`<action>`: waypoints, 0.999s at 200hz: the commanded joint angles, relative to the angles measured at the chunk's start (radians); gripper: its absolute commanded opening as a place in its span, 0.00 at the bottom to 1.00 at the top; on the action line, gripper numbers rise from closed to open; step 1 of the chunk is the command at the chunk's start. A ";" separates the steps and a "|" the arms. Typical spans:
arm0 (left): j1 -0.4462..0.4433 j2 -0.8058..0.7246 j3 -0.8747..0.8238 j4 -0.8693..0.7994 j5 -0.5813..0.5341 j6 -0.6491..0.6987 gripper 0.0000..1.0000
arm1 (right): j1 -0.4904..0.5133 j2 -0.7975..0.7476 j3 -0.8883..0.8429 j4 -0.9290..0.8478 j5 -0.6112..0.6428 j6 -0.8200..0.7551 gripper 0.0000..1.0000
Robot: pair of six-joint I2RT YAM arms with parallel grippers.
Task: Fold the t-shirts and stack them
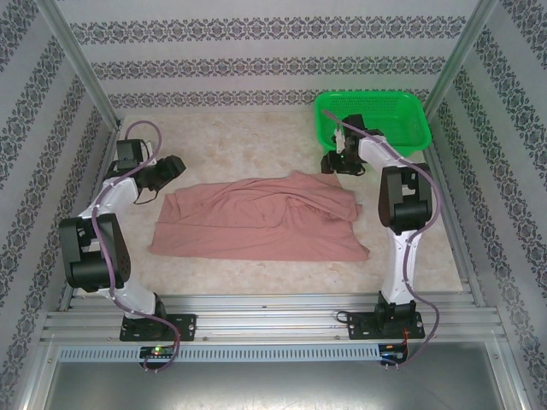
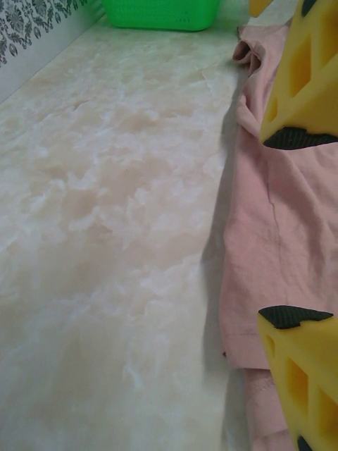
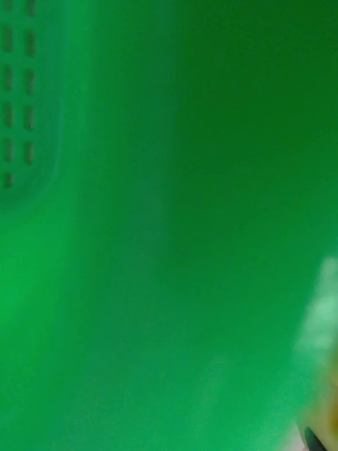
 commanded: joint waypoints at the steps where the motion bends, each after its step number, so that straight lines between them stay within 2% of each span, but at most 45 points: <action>1: 0.004 -0.050 -0.025 -0.044 -0.010 0.041 0.62 | 0.007 0.056 0.096 -0.064 0.038 -0.009 0.55; 91: 0.007 -0.055 -0.052 -0.044 -0.022 0.042 0.62 | 0.013 0.195 0.297 -0.217 0.063 0.016 0.51; 114: 0.007 -0.049 -0.049 -0.047 -0.023 0.044 0.62 | -0.007 0.206 0.339 -0.188 0.069 0.047 0.56; 142: 0.010 -0.046 -0.043 -0.052 -0.026 0.046 0.62 | -0.025 0.258 0.461 -0.245 0.048 0.071 0.56; 158: 0.012 -0.051 -0.049 -0.052 -0.028 0.047 0.62 | -0.017 0.216 0.413 -0.221 0.038 0.084 0.56; 184: 0.012 -0.060 -0.075 -0.041 -0.021 0.045 0.62 | 0.001 0.085 0.208 -0.100 0.037 0.118 0.57; 200: 0.013 -0.061 -0.090 -0.032 -0.016 0.040 0.62 | 0.003 0.088 0.192 -0.123 0.092 0.137 0.57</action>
